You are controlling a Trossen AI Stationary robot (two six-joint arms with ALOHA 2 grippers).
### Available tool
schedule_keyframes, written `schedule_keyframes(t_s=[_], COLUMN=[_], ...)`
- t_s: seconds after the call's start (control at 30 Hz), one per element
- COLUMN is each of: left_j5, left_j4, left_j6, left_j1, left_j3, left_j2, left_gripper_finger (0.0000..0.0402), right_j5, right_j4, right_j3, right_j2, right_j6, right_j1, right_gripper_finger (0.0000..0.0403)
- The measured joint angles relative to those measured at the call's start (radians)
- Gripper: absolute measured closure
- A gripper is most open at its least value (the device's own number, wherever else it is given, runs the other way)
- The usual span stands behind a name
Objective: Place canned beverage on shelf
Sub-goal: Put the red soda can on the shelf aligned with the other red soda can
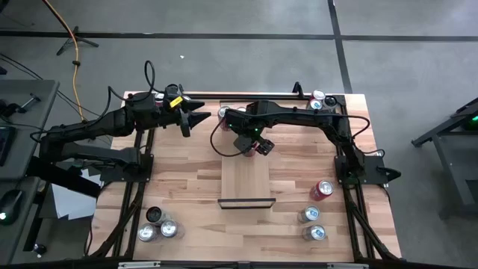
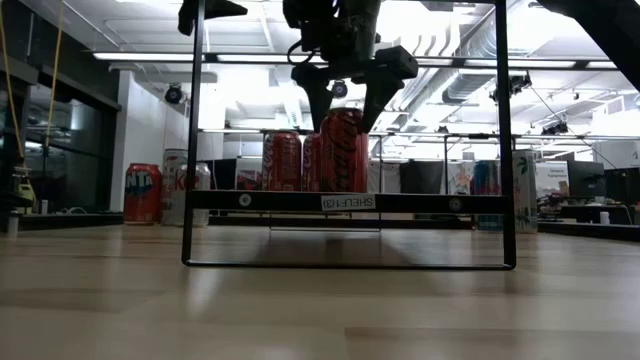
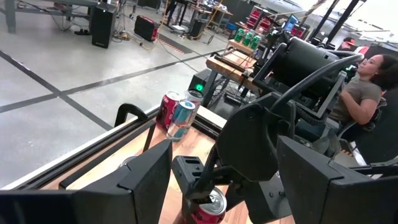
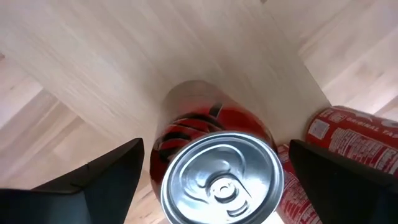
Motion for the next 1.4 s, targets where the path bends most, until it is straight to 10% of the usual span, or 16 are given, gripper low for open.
schedule_keyframes(t_s=[0.43,0.9,1.4], left_j5=[0.0,0.0,-0.01], left_j4=[-0.028,-0.027,-0.048], left_j6=[-0.001,0.0,0.0], left_j1=[0.0,0.0,0.0], left_j3=[0.0,0.0,0.0], left_j2=[0.0,0.0,0.0], left_gripper_finger=[0.0163,0.0163,0.0163], right_j5=[0.028,0.159,0.154], right_j4=[0.0,-0.175,-0.067], right_j3=[0.0,0.001,0.0], right_j2=[0.0,0.0,-0.001], right_j6=[0.047,0.792,0.696], right_j1=[0.015,-0.062,-0.246], right_gripper_finger=[0.0121,0.0115,0.012])
